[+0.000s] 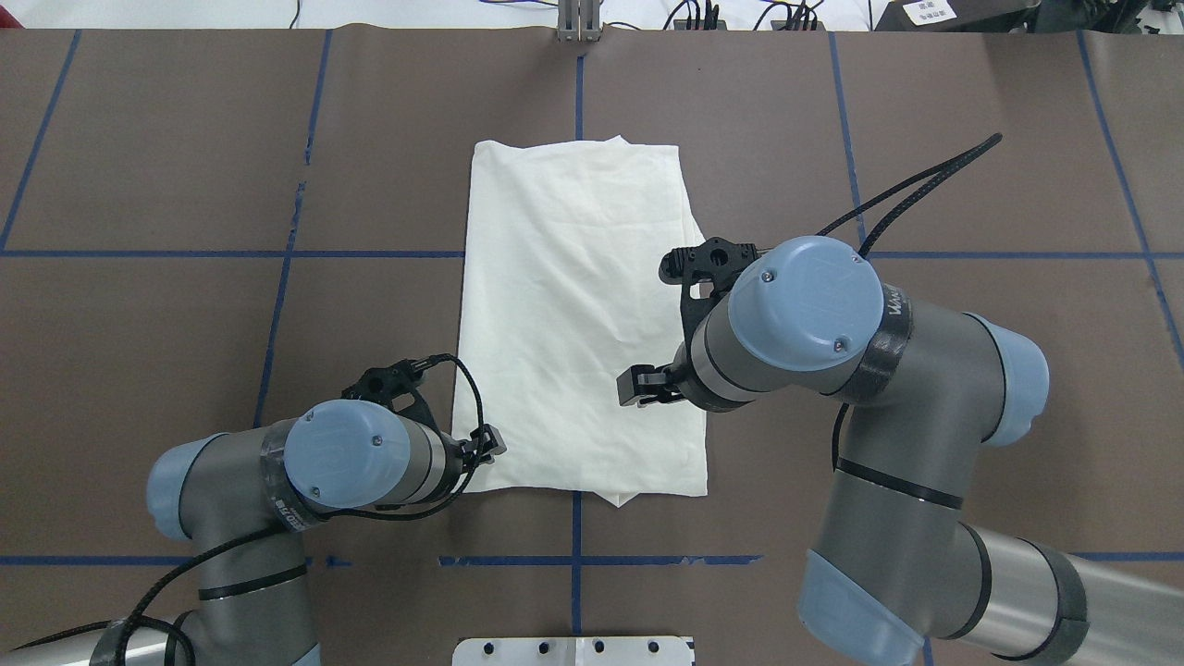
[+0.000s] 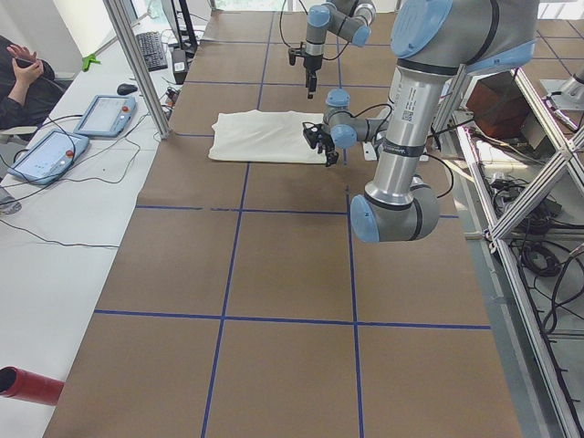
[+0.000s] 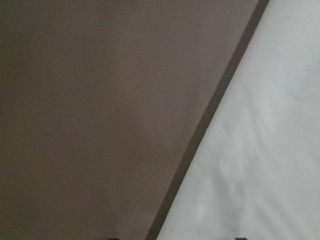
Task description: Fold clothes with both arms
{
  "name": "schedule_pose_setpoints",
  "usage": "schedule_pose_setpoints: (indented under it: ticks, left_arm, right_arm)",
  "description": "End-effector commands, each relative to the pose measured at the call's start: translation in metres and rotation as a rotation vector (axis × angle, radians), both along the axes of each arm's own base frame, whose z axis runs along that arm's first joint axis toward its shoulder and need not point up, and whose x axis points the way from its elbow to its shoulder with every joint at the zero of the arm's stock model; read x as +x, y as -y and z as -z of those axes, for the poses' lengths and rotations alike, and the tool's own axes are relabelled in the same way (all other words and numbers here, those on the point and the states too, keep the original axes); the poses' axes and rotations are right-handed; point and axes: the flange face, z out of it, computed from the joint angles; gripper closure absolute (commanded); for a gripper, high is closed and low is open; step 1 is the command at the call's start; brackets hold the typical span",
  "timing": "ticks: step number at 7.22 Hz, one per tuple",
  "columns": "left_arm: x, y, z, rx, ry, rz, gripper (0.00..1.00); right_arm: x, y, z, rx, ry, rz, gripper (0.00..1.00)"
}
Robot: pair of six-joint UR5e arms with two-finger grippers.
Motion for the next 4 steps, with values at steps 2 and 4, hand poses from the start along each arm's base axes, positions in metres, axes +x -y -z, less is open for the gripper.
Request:
schedule_pose_setpoints:
  ticks: [2, 4]
  left_arm:
    - [0.0029, -0.0060, 0.0052, 0.003, -0.009, -0.011, 0.36]
    - [0.0009, -0.0055, 0.0077, 0.004, -0.013, -0.009, 0.39]
  right_arm:
    - [0.0019, 0.0017, -0.0001, 0.000, 0.000, -0.004, 0.00]
    - [0.0029, 0.0030, -0.0001, -0.001, 0.001, -0.006, 0.00]
